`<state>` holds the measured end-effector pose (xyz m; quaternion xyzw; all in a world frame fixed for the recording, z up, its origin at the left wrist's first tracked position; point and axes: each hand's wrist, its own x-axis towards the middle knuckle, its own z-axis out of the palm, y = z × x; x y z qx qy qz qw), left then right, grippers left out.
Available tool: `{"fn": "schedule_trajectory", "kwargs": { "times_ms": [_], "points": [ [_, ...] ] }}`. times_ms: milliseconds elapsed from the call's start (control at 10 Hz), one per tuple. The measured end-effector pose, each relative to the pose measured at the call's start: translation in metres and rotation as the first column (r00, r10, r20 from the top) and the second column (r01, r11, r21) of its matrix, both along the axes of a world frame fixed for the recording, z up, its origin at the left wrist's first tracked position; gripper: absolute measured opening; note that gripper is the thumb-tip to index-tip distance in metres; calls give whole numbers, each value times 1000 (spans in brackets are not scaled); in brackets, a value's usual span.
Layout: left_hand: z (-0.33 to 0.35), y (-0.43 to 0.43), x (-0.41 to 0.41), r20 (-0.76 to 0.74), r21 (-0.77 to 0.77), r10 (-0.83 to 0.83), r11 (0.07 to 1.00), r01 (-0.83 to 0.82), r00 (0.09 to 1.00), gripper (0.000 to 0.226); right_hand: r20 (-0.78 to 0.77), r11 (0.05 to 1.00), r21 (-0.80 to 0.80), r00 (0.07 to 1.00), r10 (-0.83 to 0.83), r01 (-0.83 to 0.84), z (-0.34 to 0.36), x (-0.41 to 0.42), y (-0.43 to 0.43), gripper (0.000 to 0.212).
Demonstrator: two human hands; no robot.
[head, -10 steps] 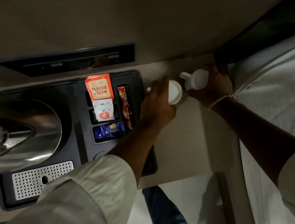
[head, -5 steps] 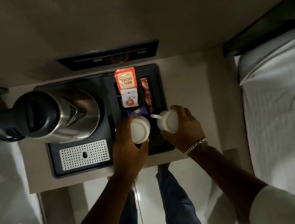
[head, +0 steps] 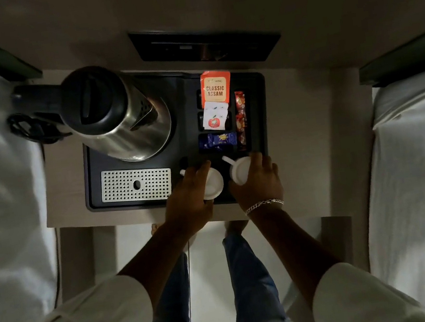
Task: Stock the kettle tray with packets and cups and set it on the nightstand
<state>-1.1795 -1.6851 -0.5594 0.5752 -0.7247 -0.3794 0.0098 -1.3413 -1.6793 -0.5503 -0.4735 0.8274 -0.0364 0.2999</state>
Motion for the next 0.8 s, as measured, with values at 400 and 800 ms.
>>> {"fn": "schedule_trajectory", "kwargs": {
  "times_ms": [400, 800],
  "points": [
    [-6, 1, -3, 21, -27, 14, 1000, -14, 1000, 88, -14, 997, 36, 998, 63, -62, -8, -3, 12, 78],
    [12, 2, 22, -194, 107, 17, 994, 5, 981, 102, -95, 991, 115, 994, -52, 63, 12, 16, 29, 104]
  ]
}}
